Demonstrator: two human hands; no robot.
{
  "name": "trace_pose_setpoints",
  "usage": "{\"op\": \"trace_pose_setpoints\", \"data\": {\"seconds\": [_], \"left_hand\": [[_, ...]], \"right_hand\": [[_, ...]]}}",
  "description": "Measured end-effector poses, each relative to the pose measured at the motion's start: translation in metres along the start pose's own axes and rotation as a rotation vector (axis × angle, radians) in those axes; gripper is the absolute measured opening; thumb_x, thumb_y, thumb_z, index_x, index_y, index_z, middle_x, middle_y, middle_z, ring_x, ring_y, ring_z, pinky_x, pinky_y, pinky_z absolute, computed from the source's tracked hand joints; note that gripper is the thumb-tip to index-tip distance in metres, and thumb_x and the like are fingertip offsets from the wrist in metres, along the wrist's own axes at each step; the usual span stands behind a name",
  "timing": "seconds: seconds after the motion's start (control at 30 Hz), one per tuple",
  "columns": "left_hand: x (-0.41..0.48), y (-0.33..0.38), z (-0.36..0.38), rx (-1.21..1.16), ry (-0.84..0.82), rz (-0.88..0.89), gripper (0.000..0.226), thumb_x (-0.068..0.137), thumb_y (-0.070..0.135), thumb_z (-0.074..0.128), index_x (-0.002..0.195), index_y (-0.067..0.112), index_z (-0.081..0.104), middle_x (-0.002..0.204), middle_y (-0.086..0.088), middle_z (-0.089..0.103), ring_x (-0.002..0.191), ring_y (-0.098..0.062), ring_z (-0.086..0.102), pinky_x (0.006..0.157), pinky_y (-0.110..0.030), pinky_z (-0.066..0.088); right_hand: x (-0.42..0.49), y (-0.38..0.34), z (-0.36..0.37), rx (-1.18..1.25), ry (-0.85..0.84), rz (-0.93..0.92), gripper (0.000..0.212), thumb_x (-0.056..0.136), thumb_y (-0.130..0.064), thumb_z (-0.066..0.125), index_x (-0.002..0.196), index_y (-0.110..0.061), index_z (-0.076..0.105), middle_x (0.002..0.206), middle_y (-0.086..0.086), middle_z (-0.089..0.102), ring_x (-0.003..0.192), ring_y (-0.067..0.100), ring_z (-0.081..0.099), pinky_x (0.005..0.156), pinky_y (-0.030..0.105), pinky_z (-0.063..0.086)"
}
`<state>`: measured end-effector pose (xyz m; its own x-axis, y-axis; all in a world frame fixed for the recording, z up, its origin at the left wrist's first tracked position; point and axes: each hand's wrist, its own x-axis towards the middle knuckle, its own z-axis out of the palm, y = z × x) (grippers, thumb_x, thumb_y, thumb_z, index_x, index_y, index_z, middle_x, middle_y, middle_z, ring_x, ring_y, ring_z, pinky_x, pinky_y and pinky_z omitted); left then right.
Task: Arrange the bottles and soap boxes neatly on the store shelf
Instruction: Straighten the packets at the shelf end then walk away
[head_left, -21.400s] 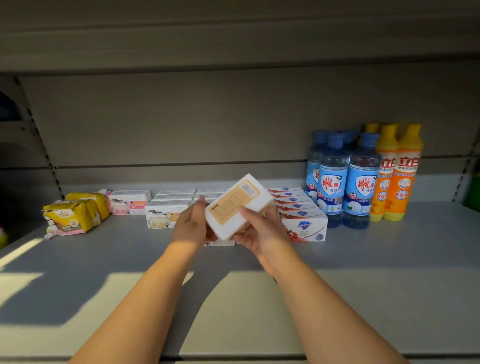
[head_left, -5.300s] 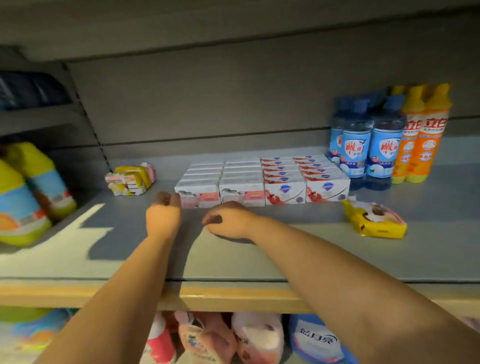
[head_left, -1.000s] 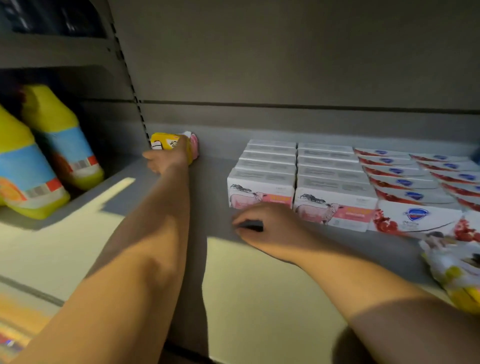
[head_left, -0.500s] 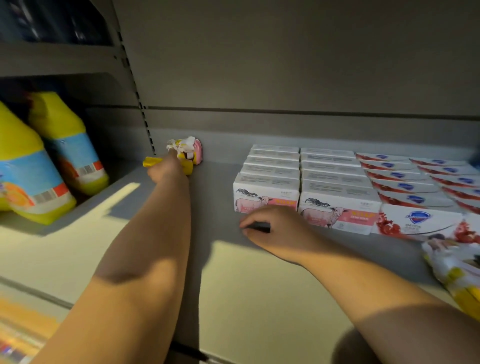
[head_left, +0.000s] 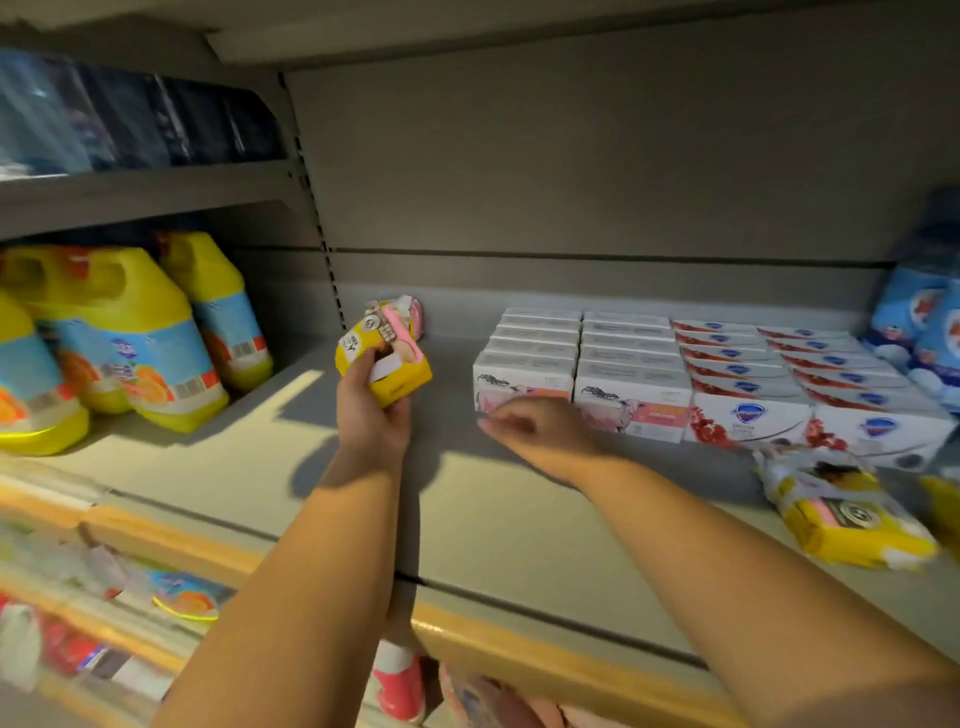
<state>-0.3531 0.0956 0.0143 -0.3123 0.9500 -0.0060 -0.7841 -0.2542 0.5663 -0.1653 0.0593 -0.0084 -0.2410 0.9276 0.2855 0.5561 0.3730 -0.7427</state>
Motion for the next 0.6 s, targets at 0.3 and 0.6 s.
{"op": "trace_pose_setpoints", "data": {"seconds": [0.3,0.6], "left_hand": [[-0.079,-0.027,0.009,0.792,-0.470,-0.038,0.016,0.085,0.004,0.064,0.101,0.003,0.065,0.092,-0.011,0.071,0.082,-0.022,0.066,0.085,-0.039,0.051],[-0.099,-0.034,0.009,1.236,-0.593,0.083,0.027,0.096,0.031,0.052,0.086,0.012,0.069,0.084,0.000,0.069,0.079,-0.010,0.062,0.071,-0.021,0.047]], "right_hand": [[-0.029,-0.019,-0.016,0.551,0.088,0.407,0.023,0.085,-0.042,0.061,0.095,-0.022,0.065,0.108,0.007,0.067,0.096,0.023,0.064,0.092,0.040,0.050],[-0.092,0.003,-0.066,0.335,0.346,0.534,0.044,0.086,-0.047,0.059,0.120,-0.020,0.057,0.109,0.005,0.061,0.092,0.021,0.059,0.069,0.030,0.050]]}}
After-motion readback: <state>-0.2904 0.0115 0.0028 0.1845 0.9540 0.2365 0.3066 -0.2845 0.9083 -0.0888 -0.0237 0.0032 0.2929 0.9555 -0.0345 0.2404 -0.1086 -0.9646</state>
